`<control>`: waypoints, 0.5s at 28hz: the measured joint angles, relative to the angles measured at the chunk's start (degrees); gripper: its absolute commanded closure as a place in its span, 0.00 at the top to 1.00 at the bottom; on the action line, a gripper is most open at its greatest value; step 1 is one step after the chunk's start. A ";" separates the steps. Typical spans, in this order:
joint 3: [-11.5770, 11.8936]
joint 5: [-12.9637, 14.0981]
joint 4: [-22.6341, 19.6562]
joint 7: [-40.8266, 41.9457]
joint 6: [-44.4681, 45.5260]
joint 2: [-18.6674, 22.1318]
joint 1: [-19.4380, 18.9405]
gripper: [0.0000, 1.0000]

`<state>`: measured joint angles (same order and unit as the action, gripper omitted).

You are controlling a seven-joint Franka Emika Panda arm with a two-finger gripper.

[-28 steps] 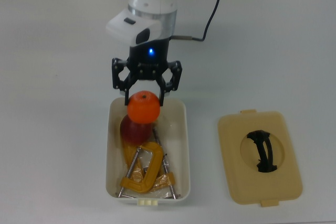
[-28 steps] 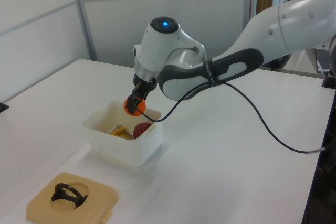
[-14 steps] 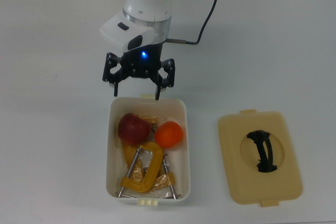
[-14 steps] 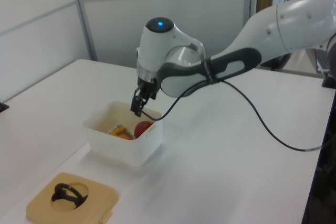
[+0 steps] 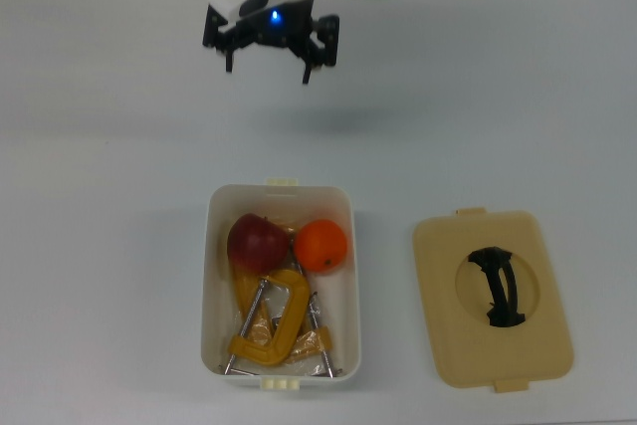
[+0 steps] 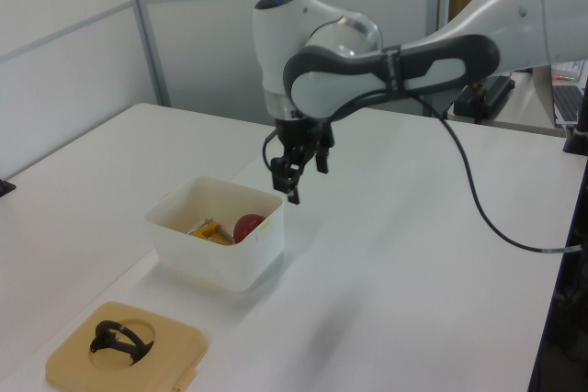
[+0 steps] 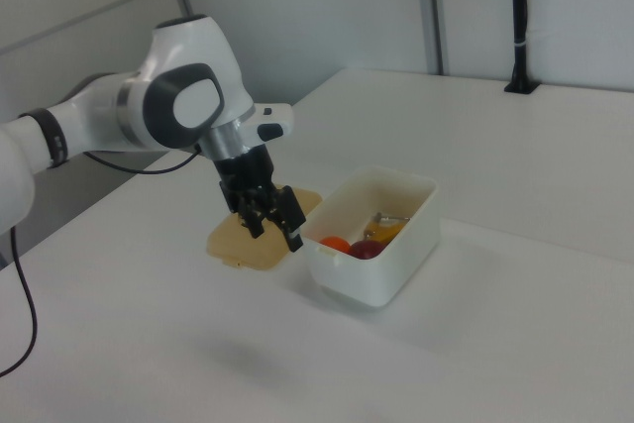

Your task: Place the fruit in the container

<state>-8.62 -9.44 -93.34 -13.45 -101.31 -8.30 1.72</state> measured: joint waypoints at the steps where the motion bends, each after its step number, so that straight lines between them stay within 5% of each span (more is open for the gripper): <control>1: 0.00 0.26 -0.04 0.45 1.20 0.51 -0.01 1.00; 14: 2.64 6.97 -0.13 2.91 8.22 6.42 0.15 1.00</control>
<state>-5.98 -2.47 -93.47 -10.54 -93.09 -1.88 1.87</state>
